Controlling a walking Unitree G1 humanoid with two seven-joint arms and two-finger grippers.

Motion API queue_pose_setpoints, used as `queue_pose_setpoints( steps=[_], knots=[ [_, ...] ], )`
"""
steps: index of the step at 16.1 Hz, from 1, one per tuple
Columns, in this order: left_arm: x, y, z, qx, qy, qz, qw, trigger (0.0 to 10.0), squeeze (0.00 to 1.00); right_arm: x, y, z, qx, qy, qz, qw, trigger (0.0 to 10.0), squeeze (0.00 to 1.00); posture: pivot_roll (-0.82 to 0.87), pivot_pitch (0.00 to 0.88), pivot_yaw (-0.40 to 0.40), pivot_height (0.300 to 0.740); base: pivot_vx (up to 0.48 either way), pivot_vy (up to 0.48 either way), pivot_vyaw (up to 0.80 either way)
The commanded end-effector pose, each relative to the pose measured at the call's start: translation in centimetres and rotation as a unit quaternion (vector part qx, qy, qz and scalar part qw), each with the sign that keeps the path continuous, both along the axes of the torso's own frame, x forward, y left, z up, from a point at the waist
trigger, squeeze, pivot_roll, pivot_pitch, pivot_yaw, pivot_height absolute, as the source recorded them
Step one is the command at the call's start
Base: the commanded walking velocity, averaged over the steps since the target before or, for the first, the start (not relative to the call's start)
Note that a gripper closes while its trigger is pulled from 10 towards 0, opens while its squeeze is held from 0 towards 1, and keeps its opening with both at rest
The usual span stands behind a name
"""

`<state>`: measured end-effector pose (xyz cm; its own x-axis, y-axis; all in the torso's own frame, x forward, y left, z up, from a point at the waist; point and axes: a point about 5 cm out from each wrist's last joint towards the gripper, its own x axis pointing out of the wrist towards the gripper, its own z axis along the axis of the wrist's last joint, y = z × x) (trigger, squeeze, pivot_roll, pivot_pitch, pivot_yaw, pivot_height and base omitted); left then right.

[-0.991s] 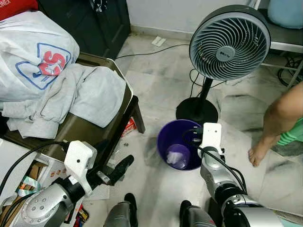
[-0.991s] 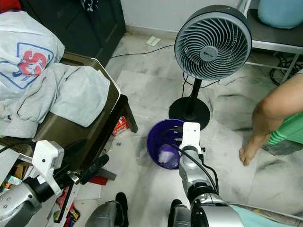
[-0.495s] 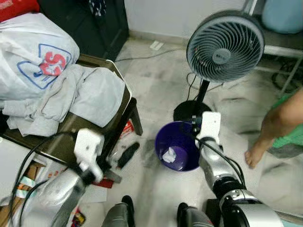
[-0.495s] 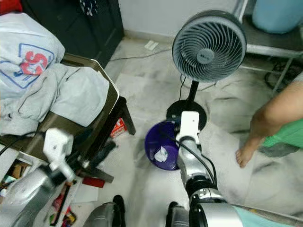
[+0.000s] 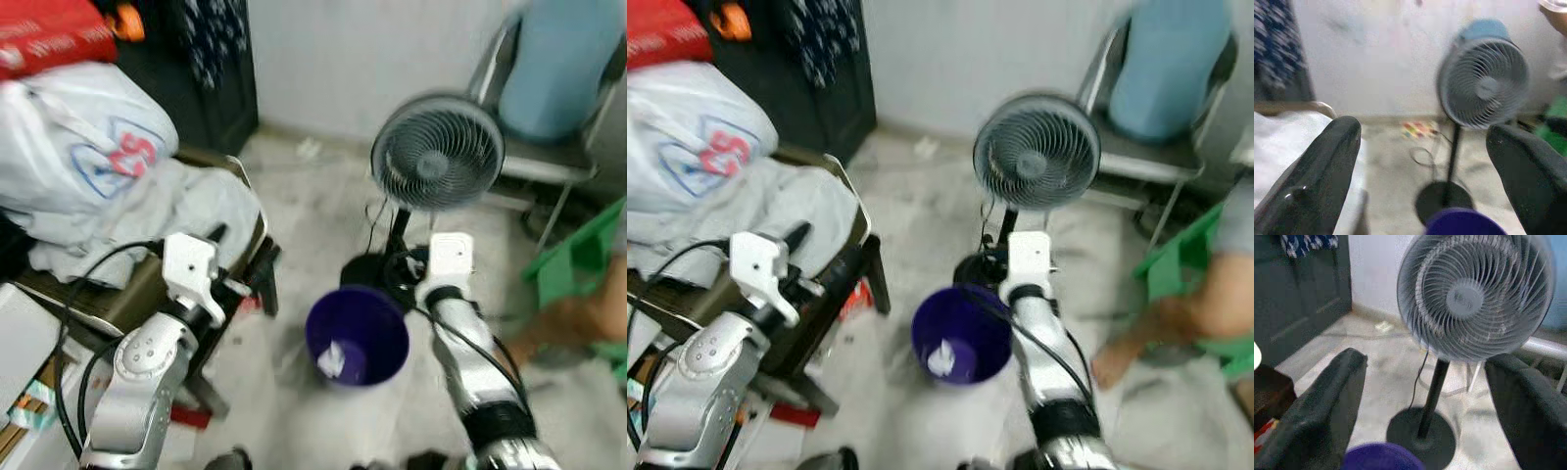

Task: Clean up the room

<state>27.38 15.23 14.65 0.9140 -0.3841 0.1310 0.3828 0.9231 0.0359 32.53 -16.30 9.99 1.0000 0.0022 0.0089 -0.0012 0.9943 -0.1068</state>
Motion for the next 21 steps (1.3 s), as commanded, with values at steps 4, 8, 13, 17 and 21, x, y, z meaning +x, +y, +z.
queue_pose_setpoints(
  steps=[4,8,13,17,21],
  knots=[
    [0.9,2.7,-0.3,0.003,-0.019,0.081,0.997,10.0,0.0,-1.2,-2.2,0.8,-0.025,-0.01,-0.001,1.0,10.0,1.0,-0.05,0.0,-0.044,0.74,0.0,0.0,0.0],
    [2.8,2.7,-0.3,0.005,-0.033,0.11,0.993,10.0,0.0,-1.7,-1.6,1.6,-0.078,0.015,0.043,0.996,10.0,1.0,-0.06,0.0,-0.017,0.74,0.0,0.0,0.0],
    [3.2,2.7,0.1,-0.006,-0.043,0.098,0.994,10.0,0.0,-1.3,-0.9,3.2,-0.097,-0.019,0.079,0.992,10.0,1.0,-0.06,0.0,0.019,0.74,0.0,0.0,0.0],
    [1.4,3.1,-0.5,-0.021,-0.049,0.131,0.99,10.0,0.0,-2.2,0.8,3.7,-0.072,-0.057,0.06,0.994,10.0,0.2,-0.04,0.0,-0.032,0.74,0.0,0.0,0.0],
    [-0.8,3.8,-1.0,-0.057,-0.034,0.152,0.986,10.0,0.0,-3.4,-0.2,2.4,-0.054,-0.034,0.005,0.998,10.0,0.0,-0.05,0.0,-0.036,0.74,0.0,0.0,0.0]
  ],
)
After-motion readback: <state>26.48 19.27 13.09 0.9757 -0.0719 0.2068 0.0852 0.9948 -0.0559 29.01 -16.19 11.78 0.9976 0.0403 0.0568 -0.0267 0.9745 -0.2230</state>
